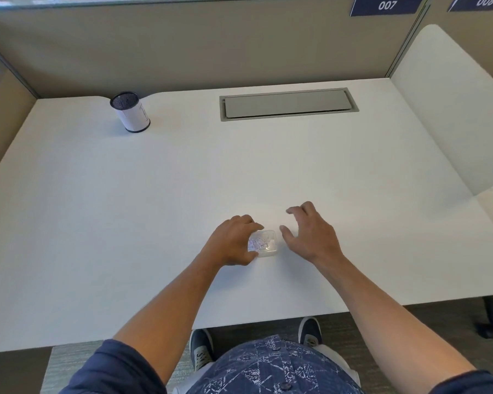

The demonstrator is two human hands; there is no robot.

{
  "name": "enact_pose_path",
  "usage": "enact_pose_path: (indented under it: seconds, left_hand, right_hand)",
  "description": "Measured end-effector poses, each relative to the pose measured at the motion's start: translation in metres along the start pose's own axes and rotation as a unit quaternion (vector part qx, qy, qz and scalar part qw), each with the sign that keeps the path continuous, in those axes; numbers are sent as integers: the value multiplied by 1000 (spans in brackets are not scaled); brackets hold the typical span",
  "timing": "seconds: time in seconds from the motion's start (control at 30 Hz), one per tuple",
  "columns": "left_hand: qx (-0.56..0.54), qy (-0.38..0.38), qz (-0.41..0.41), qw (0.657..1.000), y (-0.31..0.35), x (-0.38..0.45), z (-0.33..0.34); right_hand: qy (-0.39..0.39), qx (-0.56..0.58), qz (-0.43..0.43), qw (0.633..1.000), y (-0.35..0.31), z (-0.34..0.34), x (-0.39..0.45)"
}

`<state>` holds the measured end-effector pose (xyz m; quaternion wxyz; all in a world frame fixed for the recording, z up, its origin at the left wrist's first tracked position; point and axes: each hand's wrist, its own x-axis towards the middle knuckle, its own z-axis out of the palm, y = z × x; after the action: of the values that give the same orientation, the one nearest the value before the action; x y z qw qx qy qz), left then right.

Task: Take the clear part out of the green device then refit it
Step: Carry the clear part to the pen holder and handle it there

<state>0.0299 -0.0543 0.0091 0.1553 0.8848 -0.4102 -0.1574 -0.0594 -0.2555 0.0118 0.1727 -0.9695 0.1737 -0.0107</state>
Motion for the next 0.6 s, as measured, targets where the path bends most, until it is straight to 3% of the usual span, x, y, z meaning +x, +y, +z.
enact_pose_path:
  seconds: [0.23, 0.4, 0.6]
  left_hand:
    - [-26, 40, -3, 999, -8, 5, -16]
    - [-28, 68, 4, 997, -14, 9, -27]
    - [-11, 87, -6, 996, -34, 13, -37]
  right_hand:
    - [-76, 227, 97, 966, -22, 2, 15]
    - [-140, 431, 155, 878, -29, 3, 26]
    - [-156, 498, 170, 836, -41, 8, 45]
